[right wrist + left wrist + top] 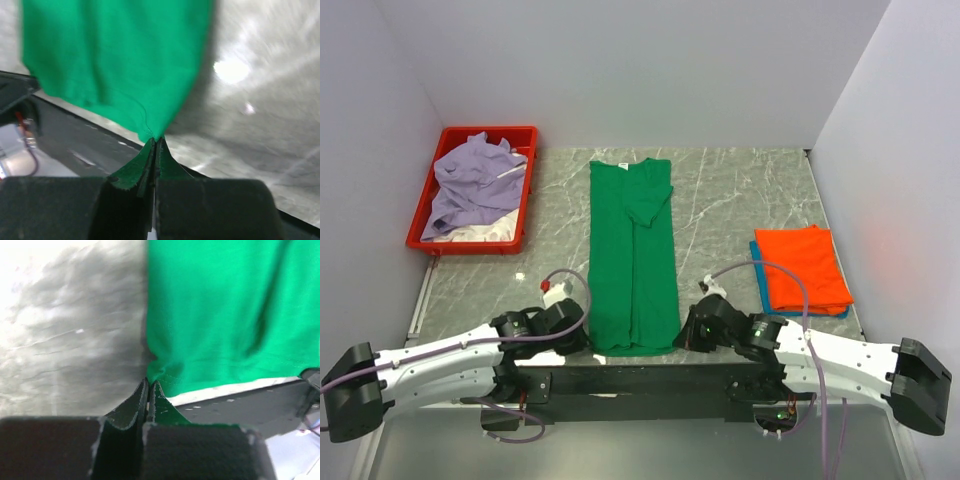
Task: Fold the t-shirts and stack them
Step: Fold the tshirt
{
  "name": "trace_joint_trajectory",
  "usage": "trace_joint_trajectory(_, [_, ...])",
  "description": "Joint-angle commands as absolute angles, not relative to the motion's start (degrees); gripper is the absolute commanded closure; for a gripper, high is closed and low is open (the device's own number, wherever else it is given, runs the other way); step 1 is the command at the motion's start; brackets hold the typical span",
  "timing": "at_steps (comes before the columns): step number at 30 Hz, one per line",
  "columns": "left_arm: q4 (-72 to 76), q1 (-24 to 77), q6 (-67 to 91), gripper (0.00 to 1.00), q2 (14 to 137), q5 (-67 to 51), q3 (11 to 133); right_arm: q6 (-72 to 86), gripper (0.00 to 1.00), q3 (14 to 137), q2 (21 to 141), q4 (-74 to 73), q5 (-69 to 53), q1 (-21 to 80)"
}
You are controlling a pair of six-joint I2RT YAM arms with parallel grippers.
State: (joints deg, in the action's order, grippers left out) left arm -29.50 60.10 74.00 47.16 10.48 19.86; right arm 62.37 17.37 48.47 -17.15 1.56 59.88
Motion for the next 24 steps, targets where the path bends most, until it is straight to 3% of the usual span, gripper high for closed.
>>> trace_joint_trajectory(1, [-30.0,60.3,69.9,1.00,48.2,14.3,27.0,57.4,1.00,23.9,49.6,-19.2,1.9,57.3])
trace_joint_trajectory(10, [-27.2,50.4,57.7,0.99,57.2,14.6,39.4,44.4,1.00,36.5,56.4,-21.3,-4.1,41.7])
trace_joint_trajectory(24, [-16.8,35.3,51.5,0.99,78.6,11.3,54.8,40.3,1.00,58.8,81.5,-17.1,-0.3,34.0])
